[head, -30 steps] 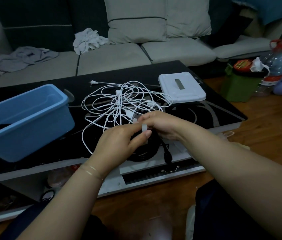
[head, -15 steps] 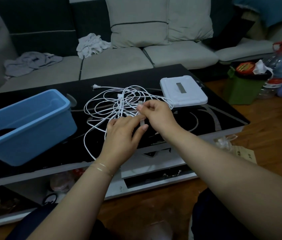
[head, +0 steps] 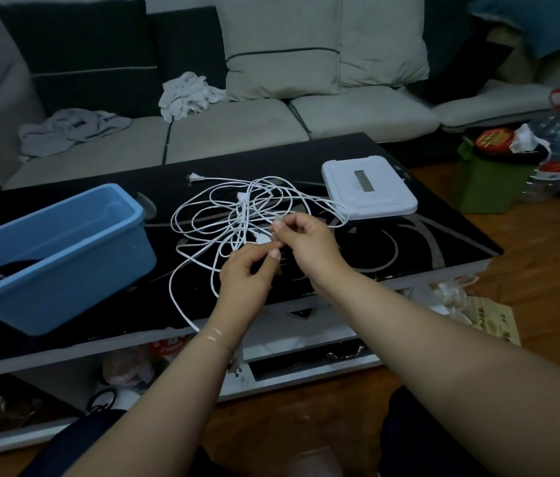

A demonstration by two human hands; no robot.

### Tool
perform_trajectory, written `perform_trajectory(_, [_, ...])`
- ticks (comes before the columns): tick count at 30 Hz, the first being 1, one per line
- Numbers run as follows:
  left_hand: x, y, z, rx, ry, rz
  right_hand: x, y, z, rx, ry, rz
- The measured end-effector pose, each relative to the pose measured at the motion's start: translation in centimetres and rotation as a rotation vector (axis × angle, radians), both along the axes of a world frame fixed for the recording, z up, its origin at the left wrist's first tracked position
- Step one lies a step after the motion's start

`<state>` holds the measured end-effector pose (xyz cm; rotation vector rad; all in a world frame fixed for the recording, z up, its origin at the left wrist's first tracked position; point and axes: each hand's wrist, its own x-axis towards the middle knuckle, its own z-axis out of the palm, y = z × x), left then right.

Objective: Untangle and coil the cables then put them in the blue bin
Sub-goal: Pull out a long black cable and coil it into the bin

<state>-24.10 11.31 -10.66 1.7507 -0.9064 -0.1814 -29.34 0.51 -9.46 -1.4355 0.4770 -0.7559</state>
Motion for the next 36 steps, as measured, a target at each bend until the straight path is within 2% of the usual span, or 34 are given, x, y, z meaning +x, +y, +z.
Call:
perform_trajectory(8, [0.0,0.5,-0.5,-0.035,-0.051,-0.041,0.0,0.4,-0.2,0.097,-0.009,0.000])
perform_trajectory(13, [0.6,0.3,-0.2,-0.071,0.349,-0.127,-0.6,0.5,0.1,0.143,0.000,0.037])
perform_trajectory(15, [1.3,0.5,0.2,-0.022,0.417,-0.188,-0.7,0.7,0.3,0.107,0.016,0.082])
perform_trajectory(18, [2.1,1.1,0.7,0.007,0.466,-0.262,-0.7,0.7,0.6,-0.086,0.093,0.100])
perform_trajectory(21, [2.4,1.4,0.7,0.033,0.499,-0.276,-0.8,0.8,1.0,-0.266,0.142,0.140])
perform_trajectory(25, [2.9,1.3,0.3,-0.003,0.532,-0.239,-1.1,0.9,1.3,-0.362,0.154,0.229])
perform_trajectory(32, [2.6,1.4,0.2,-0.017,0.488,-0.205,-1.3,0.8,1.2,-0.392,0.178,0.293])
perform_trajectory(36, [2.2,1.1,0.2,-0.051,0.473,-0.179,-1.3,0.7,1.3,-0.268,0.129,0.278])
